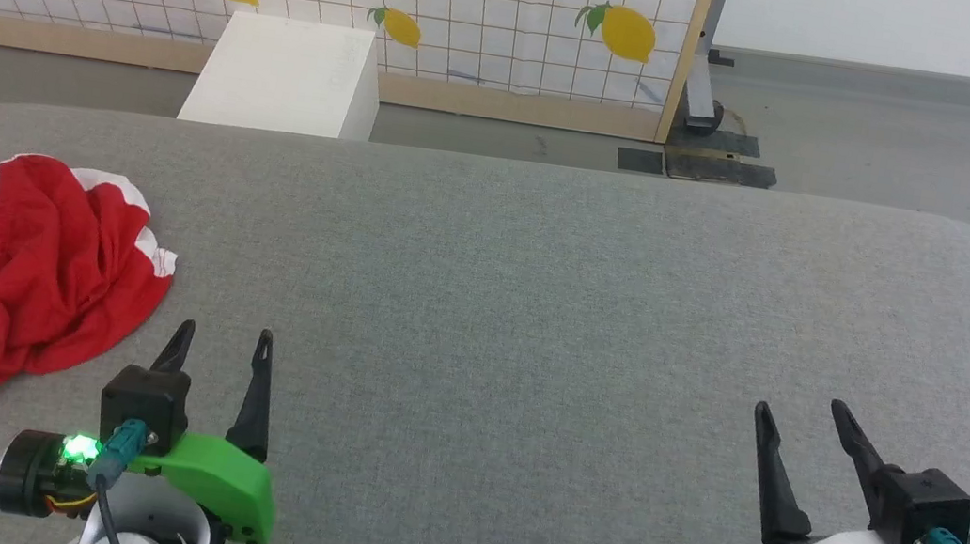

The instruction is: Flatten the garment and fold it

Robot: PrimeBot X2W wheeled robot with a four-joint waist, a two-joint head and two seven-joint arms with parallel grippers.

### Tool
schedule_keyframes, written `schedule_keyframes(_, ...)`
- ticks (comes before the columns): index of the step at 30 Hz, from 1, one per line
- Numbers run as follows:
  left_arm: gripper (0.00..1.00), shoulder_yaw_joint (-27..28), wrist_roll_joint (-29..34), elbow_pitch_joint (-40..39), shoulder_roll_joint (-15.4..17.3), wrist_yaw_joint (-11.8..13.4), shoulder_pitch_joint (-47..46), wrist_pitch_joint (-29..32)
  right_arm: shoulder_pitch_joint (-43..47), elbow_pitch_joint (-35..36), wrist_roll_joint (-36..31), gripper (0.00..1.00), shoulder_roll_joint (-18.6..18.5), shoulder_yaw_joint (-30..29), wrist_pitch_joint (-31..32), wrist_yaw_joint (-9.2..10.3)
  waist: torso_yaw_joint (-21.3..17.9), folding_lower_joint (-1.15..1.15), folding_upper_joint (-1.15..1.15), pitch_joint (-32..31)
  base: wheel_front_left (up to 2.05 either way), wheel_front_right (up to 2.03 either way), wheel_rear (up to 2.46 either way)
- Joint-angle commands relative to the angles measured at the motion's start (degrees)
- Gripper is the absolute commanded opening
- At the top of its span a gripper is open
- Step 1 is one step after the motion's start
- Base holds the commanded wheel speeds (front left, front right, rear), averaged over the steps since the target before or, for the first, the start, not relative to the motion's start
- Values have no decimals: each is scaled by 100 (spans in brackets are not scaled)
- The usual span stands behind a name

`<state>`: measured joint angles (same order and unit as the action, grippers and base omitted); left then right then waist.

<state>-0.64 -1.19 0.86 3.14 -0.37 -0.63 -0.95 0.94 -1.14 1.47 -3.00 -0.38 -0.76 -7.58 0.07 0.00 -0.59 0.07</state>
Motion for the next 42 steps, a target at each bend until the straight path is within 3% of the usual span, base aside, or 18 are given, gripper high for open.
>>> schedule_keyframes(1,100,-3,-41,26,-3,9,4,-61,42,-40,65,100,1,-12,-73,1,9,0,6,3,0,0,0)
schedule_keyframes(12,100,27,-113,77,-5,34,12,-192,48,-140,181,100,2,10,-204,2,224,0,11,21,0,0,0)
schedule_keyframes(42,100,27,-363,186,-11,150,62,-557,10,-464,402,100,6,64,-571,4,1255,0,26,127,0,0,0)
